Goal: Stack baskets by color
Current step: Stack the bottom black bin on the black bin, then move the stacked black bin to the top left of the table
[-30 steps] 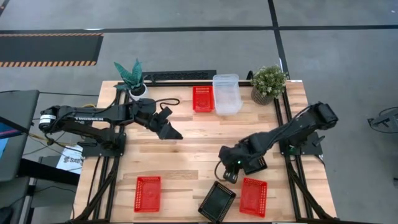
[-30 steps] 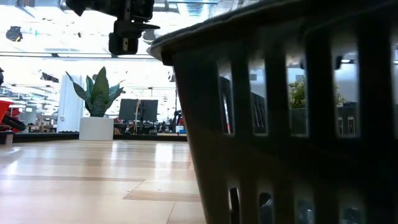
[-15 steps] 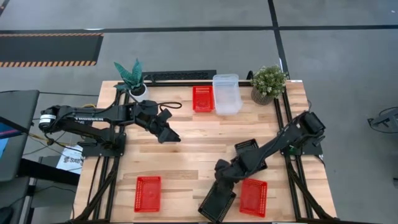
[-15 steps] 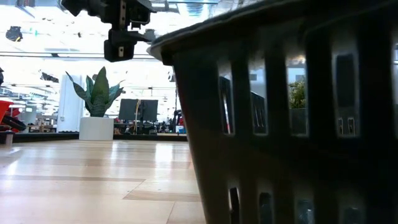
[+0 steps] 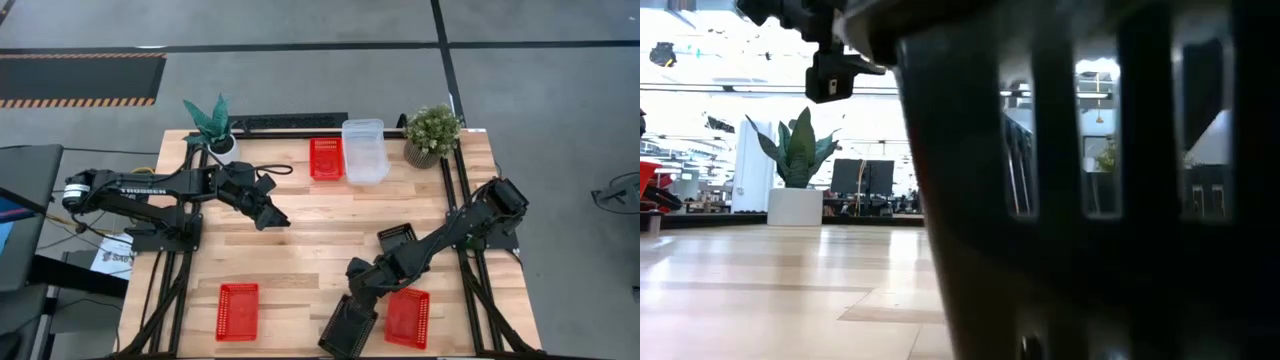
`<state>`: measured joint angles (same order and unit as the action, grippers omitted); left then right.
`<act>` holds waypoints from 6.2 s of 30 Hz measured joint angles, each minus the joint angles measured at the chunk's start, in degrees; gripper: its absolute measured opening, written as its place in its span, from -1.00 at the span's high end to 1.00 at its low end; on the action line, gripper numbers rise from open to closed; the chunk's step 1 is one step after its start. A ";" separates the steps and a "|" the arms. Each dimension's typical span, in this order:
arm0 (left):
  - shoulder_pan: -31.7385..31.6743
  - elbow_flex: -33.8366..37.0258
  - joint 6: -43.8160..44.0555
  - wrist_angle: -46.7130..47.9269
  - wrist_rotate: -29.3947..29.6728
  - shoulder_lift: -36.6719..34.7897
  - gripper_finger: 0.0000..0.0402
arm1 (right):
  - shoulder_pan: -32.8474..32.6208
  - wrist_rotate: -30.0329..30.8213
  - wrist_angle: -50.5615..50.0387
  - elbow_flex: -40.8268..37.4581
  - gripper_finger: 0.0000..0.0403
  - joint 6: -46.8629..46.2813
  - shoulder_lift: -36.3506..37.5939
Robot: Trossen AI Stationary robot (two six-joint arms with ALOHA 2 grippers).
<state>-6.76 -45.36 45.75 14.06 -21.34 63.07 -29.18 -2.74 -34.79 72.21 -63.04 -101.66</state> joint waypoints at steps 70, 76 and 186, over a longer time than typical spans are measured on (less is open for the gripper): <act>-0.02 0.00 -1.52 1.65 4.02 0.02 -0.04 | 5.31 2.40 -1.75 -0.16 0.98 16.61 4.89; -0.02 0.00 -1.53 1.67 5.35 0.02 -0.04 | 13.44 -0.04 -17.40 -0.16 0.99 33.95 17.44; -1.21 0.02 -2.49 4.11 14.24 0.01 -0.04 | 34.43 -14.93 -30.48 -2.87 0.90 87.94 7.10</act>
<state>-7.97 -45.34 43.26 18.17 -7.11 63.08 5.25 -17.67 -65.28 69.34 24.91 -94.56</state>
